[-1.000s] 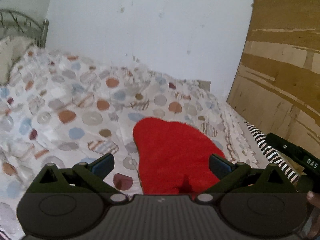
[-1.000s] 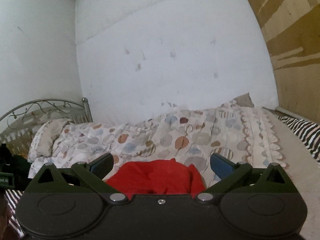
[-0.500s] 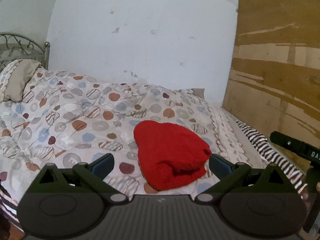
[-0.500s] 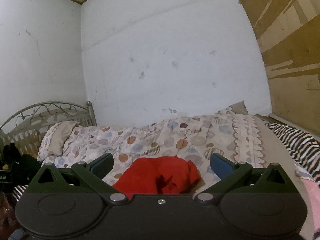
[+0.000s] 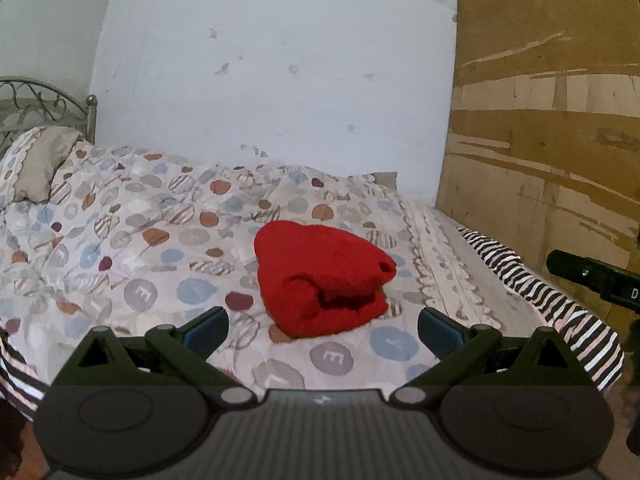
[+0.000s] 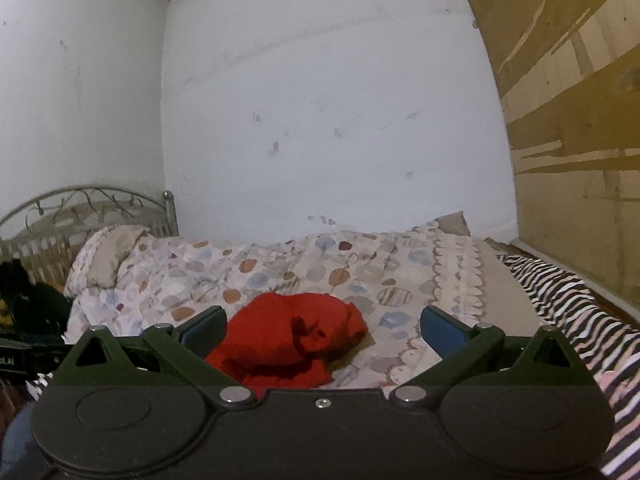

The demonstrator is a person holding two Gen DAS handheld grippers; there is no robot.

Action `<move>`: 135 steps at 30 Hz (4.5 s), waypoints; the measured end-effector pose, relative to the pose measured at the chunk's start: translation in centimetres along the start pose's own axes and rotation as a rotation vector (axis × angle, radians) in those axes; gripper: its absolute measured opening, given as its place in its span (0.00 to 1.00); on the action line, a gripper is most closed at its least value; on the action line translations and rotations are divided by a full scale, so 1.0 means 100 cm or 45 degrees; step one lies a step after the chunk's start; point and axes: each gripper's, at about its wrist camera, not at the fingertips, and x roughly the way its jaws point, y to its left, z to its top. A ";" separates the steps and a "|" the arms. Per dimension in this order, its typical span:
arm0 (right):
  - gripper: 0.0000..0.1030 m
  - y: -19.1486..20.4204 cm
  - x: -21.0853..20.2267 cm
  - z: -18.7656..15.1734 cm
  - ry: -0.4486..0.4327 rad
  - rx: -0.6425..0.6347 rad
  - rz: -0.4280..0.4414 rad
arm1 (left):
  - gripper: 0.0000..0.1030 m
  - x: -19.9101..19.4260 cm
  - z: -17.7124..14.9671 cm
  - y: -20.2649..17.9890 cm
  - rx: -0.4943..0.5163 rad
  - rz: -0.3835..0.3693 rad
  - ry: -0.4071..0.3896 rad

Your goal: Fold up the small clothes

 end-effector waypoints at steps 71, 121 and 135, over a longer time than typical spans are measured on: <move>1.00 0.002 -0.009 -0.080 0.177 -0.046 -0.111 | 0.99 0.019 -0.057 -0.002 0.016 0.072 0.185; 1.00 -0.003 -0.013 -0.075 0.158 -0.037 -0.111 | 0.99 0.017 -0.060 0.000 0.018 0.088 0.188; 1.00 -0.002 -0.013 -0.074 0.163 -0.039 -0.111 | 0.99 0.016 -0.062 0.003 0.009 0.093 0.204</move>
